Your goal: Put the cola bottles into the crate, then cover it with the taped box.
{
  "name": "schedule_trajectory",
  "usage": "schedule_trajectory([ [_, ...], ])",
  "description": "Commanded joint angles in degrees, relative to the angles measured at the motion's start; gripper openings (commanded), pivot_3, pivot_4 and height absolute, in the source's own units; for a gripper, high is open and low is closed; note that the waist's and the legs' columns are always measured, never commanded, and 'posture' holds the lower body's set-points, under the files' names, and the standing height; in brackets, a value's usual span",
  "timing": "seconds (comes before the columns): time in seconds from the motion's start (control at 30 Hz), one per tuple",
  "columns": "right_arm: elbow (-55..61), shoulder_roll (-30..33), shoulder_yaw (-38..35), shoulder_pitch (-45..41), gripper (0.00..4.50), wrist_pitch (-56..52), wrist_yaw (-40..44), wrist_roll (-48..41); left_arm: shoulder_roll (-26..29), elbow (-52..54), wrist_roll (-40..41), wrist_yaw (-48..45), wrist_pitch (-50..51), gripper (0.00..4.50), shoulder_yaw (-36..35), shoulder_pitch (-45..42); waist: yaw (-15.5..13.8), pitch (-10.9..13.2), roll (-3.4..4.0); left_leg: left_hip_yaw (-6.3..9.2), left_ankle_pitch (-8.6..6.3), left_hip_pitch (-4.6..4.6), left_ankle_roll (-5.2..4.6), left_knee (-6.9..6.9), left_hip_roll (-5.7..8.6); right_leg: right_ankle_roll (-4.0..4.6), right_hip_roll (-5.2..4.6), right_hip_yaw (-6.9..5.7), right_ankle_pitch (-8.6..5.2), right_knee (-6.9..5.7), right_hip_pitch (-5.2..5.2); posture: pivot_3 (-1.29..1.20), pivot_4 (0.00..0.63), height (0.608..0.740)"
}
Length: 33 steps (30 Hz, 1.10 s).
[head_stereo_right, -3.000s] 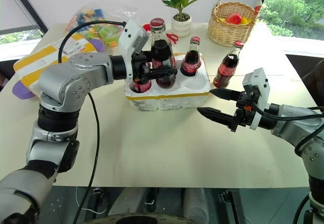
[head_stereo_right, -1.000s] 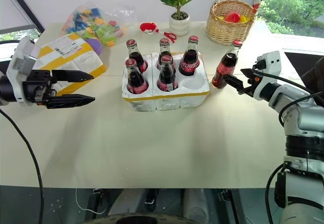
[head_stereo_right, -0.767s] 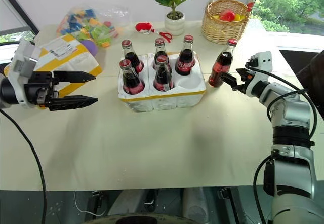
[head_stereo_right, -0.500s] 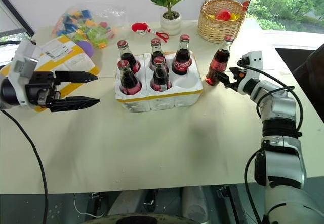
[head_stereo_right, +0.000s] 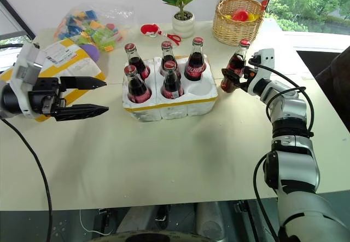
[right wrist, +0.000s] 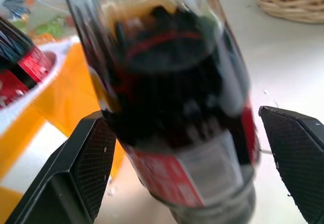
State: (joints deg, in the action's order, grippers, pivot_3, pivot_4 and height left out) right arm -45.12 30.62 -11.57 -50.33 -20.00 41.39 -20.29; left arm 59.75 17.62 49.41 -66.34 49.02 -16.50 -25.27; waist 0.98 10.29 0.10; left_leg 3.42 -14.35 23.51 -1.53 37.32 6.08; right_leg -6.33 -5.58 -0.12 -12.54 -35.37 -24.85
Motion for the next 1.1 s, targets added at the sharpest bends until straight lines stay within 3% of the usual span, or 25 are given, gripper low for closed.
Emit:
schedule_trajectory([
  [0.03, -0.95, -0.15, -1.6, -2.23, 4.5, 2.22, -0.18, -0.11, 0.05, 0.5, 0.74, 0.1, -0.89, 4.19, -0.74, -1.05, -0.03, 0.0, 0.0, 0.0, 0.0, 0.0, 0.0, -0.02, 0.0, 0.0, 0.0, 0.0, 0.0, 0.0, -0.01, 0.0, 0.15, 0.732],
  [0.2, 3.03, -0.04, -0.59, -0.11, 2.85, 2.34, 1.45, 0.09, -0.23, 0.88, 1.05, 0.44, -0.67, 4.25, -0.82, -0.99, 0.01, 0.0, 0.0, 0.0, 0.0, 0.0, 0.0, -0.02, 0.0, 0.0, 0.0, 0.01, 0.0, 0.0, -0.01, 0.0, 0.15, 0.732],
  [0.5, 29.82, 3.74, -3.78, 9.05, 2.84, -6.16, 1.4, -4.83, -1.1, -0.31, 0.46, 0.42, -0.97, 4.25, 0.31, -1.96, -0.24, 0.13, 0.19, -0.01, 0.03, 0.01, 0.03, -0.07, 0.01, 0.01, 0.0, 0.03, 0.0, -0.05, -0.09, 0.0, 0.15, 0.732],
  [0.7, 48.24, 6.32, -9.17, 8.05, 2.84, -17.94, -0.93, -15.97, -1.85, -0.87, 0.28, 0.3, -1.26, 4.25, 1.1, -2.4, -0.2, 0.15, 0.22, -0.02, 0.03, 0.02, 0.02, -0.11, -0.01, 0.02, 0.0, 0.06, -0.01, -0.1, -0.15, 0.0, 0.15, 0.732],
  [0.87, 56.1, 5.88, -9.91, 6.77, 2.84, -26.05, -2.7, -24.8, -2.3, -1.19, 0.25, 0.25, -1.52, 4.25, 1.65, -2.83, -0.18, 0.14, 0.21, -0.04, -0.02, 0.02, -0.05, -0.12, -0.04, 0.03, 0.01, 0.07, -0.01, -0.1, -0.15, 0.0, 0.15, 0.732],
  [1.1, 59.31, 6.01, -2.75, 10.61, 2.84, -26.76, -2.36, -22.97, -2.6, -0.91, 0.53, 0.58, -1.5, 4.25, 1.74, -3.12, -0.49, 0.14, 0.17, -0.04, -0.07, 0.02, -0.16, -0.02, 0.0, 0.03, -0.03, 0.06, -0.01, -0.1, -0.09, 0.0, 0.15, 0.732],
])
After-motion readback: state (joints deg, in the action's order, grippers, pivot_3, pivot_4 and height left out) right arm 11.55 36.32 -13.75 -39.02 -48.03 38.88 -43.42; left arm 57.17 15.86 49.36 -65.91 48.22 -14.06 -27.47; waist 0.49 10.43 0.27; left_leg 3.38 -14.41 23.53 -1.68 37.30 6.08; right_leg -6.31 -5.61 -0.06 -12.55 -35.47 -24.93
